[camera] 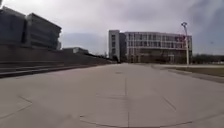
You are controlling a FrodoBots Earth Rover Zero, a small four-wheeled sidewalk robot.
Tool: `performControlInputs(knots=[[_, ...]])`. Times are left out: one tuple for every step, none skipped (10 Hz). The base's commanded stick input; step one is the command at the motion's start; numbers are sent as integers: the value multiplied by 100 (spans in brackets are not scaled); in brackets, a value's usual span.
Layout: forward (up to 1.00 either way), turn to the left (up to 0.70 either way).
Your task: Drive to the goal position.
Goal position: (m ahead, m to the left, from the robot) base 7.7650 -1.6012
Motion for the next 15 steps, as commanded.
performControlInputs(knots=[[100, -27], [100, -27], [100, -27], [100, -27], [100, -27], [100, -27], [100, -13], [100, 0], [100, 0], [100, 0], [100, 0], [100, 0], [100, 0], [100, 0], [100, 0]])
